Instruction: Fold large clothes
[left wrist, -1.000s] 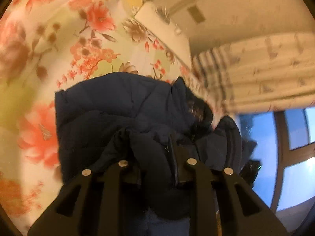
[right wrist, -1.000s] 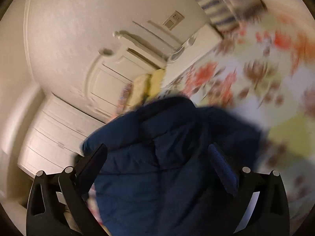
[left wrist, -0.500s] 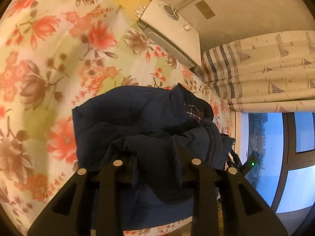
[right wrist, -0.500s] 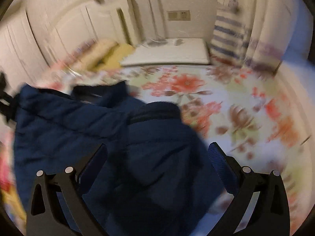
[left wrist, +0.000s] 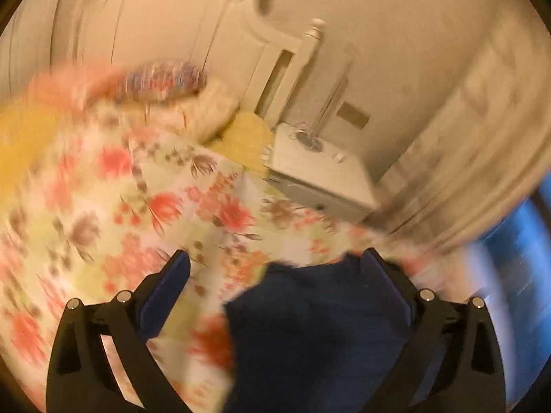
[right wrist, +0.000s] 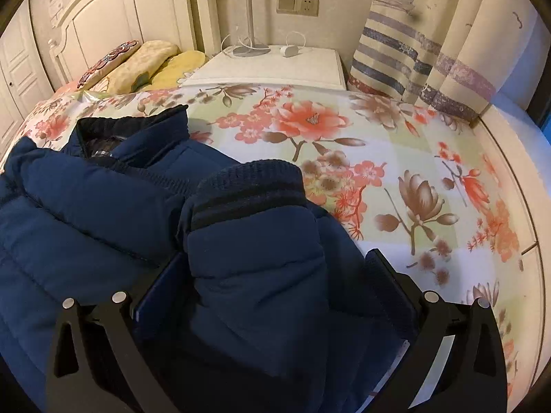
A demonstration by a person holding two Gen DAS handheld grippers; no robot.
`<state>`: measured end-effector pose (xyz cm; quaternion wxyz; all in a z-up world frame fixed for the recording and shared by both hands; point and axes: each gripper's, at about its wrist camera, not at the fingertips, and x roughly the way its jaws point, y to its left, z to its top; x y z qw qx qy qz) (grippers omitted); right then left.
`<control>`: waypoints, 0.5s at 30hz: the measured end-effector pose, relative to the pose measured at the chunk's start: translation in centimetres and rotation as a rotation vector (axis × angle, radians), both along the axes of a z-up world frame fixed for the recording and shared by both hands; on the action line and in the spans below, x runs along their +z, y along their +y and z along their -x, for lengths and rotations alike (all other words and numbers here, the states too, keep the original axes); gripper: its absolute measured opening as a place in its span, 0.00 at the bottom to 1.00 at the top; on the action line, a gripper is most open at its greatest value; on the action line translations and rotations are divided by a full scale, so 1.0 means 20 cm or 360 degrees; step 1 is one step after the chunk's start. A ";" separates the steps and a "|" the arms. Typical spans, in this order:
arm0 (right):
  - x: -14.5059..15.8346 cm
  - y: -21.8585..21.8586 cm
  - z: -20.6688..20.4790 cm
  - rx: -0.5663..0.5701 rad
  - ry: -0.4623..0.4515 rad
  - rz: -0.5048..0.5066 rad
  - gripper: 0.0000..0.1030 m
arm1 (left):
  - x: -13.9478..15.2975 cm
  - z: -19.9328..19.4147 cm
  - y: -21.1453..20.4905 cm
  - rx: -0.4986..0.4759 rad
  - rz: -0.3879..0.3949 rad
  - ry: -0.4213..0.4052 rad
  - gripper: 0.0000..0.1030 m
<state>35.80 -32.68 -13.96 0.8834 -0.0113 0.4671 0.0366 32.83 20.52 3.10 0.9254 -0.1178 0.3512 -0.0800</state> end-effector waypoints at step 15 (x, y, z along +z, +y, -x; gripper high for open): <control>0.07 0.11 0.10 0.0133 -0.0214 0.0108 0.46 | -0.68 -0.39 -0.35 -0.0222 -0.0142 0.0422 0.16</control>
